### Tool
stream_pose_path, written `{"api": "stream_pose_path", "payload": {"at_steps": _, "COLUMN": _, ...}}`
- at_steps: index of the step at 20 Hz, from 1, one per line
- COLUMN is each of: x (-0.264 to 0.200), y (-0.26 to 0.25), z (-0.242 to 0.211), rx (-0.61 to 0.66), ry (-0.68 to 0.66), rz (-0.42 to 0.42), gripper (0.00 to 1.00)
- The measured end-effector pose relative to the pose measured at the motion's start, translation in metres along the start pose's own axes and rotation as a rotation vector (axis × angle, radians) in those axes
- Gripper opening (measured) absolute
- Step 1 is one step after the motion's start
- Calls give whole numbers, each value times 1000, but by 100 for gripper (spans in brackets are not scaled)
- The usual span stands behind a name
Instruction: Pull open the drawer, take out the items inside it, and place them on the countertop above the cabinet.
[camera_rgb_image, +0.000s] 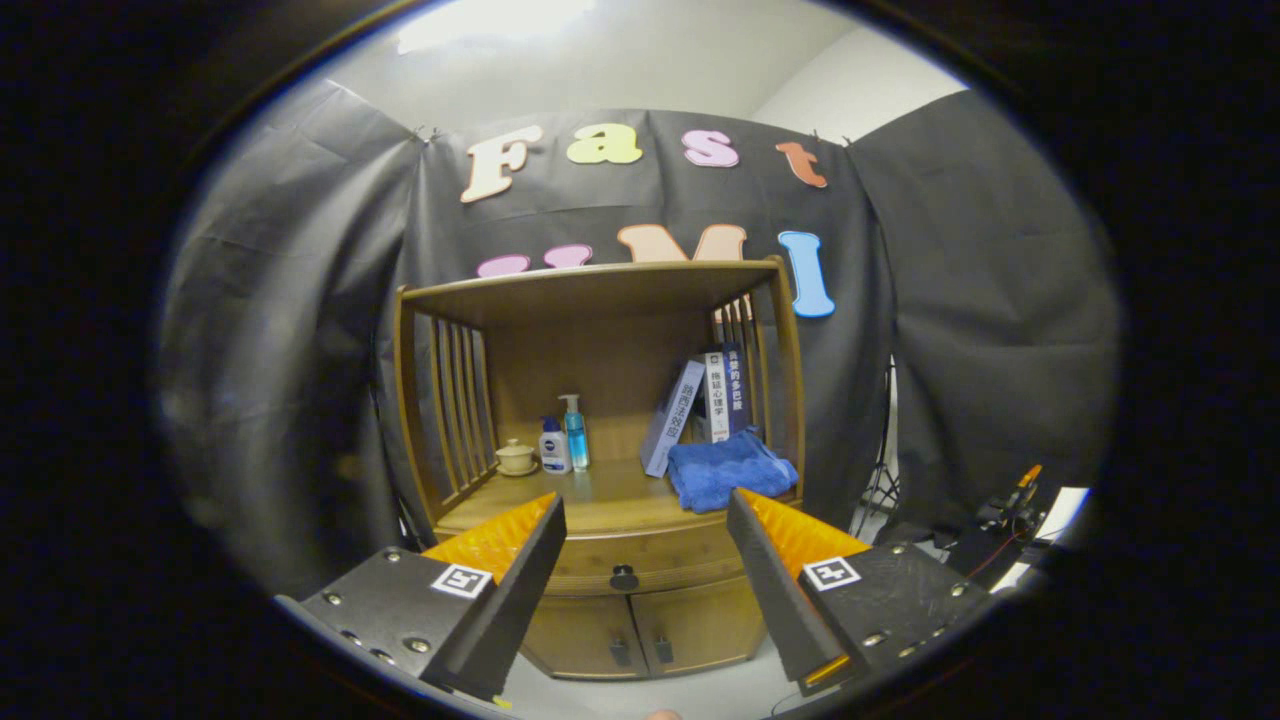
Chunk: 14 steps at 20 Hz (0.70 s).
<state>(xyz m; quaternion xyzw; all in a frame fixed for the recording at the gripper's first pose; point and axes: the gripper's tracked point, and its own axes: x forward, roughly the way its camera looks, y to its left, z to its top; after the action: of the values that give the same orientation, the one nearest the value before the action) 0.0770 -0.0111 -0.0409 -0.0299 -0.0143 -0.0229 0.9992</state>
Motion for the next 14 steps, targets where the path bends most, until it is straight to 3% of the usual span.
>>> {"api": "stream_pose_path", "payload": {"at_steps": 7, "x": 85, "y": 36, "z": -76, "rx": -18, "ry": 37, "rz": 51, "gripper": 98}}
{"api": "stream_pose_path", "payload": {"at_steps": 10, "x": 108, "y": 58, "z": -126, "rx": -13, "ry": 87, "rz": 104, "gripper": 98}}
{"api": "stream_pose_path", "payload": {"at_steps": 14, "x": 141, "y": 57, "z": -187, "rx": 13, "ry": 185, "rz": 110, "gripper": 98}}
